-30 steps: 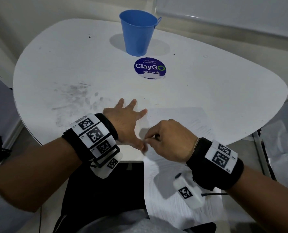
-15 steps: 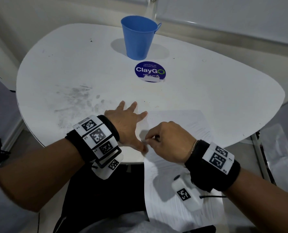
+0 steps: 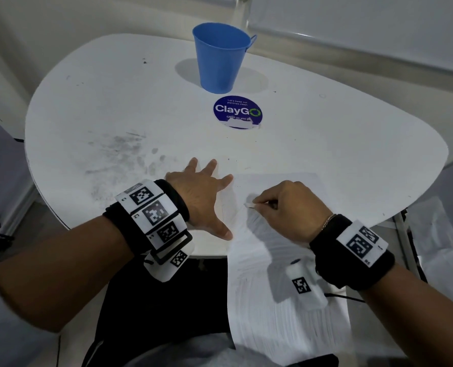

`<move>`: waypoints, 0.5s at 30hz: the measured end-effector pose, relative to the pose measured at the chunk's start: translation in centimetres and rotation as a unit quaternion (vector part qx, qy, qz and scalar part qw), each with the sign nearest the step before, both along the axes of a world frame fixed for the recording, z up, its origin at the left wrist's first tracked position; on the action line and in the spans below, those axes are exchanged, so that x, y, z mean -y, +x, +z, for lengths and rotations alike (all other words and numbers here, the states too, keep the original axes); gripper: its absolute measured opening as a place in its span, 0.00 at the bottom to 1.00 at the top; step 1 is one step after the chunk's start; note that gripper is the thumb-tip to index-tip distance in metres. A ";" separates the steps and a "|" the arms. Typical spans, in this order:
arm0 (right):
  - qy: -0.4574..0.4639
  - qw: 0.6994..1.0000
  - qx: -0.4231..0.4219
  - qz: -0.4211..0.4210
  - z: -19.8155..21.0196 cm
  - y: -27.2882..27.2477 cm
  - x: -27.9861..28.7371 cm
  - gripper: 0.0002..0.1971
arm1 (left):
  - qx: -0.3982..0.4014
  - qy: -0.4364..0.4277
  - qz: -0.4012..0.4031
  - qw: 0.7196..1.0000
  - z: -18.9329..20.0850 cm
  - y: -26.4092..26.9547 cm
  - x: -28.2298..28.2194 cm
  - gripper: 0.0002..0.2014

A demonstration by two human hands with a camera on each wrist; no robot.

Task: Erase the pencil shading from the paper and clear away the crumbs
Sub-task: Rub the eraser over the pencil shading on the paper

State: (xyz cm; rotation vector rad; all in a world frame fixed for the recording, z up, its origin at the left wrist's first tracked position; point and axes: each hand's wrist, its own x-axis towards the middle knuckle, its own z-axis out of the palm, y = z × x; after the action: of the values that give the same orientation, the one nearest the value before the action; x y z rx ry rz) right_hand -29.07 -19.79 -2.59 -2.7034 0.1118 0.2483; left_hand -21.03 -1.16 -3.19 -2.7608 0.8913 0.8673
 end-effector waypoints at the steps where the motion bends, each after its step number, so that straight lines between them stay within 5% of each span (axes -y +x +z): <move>1: -0.003 1.000 -0.001 0.000 -0.2 -0.2 -0.1 0.09 | 0.000 -0.001 0.000 1.000 0.0 0.0 0.0 0.62; 15: 0.044 0.999 0.024 -0.002 -0.8 0.3 -1.5 0.11 | -0.019 0.007 -0.016 1.000 0.1 0.9 -0.7 0.58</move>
State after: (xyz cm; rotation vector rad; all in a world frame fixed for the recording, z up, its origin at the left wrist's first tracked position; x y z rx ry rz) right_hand -28.75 -18.25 -3.41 -2.6186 0.0891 0.1826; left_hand -20.17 -0.42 -3.11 -2.7197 0.9293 0.9210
